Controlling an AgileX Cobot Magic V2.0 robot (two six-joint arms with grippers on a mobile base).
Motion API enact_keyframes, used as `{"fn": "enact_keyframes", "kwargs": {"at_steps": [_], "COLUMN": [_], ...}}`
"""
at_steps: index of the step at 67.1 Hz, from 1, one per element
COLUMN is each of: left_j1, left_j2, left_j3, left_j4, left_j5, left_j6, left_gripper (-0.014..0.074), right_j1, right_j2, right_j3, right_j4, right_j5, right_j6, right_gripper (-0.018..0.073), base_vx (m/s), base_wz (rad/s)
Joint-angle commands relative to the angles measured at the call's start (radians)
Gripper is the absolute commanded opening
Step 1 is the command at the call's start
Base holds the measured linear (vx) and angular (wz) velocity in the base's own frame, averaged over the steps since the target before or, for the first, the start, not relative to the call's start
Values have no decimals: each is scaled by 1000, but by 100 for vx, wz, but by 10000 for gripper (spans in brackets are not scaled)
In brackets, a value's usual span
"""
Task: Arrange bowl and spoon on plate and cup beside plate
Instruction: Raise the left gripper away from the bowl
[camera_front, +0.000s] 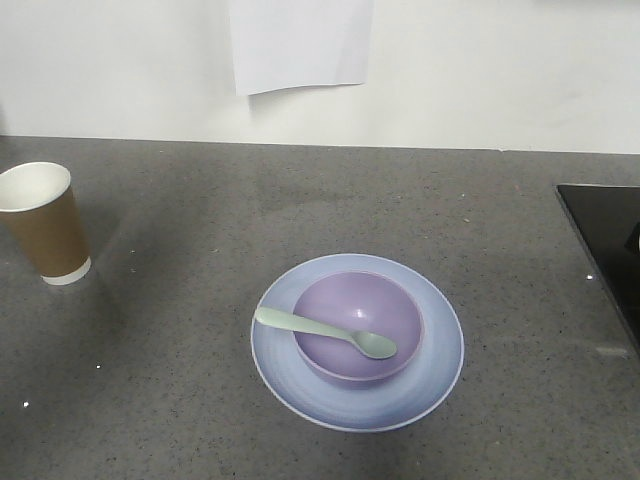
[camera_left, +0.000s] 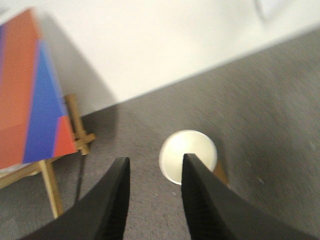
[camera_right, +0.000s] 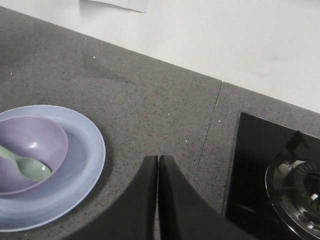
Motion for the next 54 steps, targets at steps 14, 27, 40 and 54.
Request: {"fn": "enact_keyframes", "kwargs": {"at_steps": [14, 27, 40, 54], "left_j1": [150, 270, 407, 555], "left_j2": [-65, -18, 65, 151], "left_j3": [-30, -30, -30, -30], "left_j4": [80, -5, -181, -411], "left_j5": [-241, -320, -469, -527], "left_j6": [-227, -237, -227, -73], "left_gripper": [245, 245, 245, 245], "right_j1": [-5, -5, -5, -5], "right_j2": [0, 0, 0, 0], "right_j3": [-25, -25, -25, -25], "right_j4": [34, 48, 48, 48], "right_j5": [-59, -55, -47, -32], "right_j6": [-5, -5, -5, -5], "right_gripper": [-6, -6, -6, -3], "base_vx": [0, 0, 0, 0], "base_wz": [0, 0, 0, 0]}}
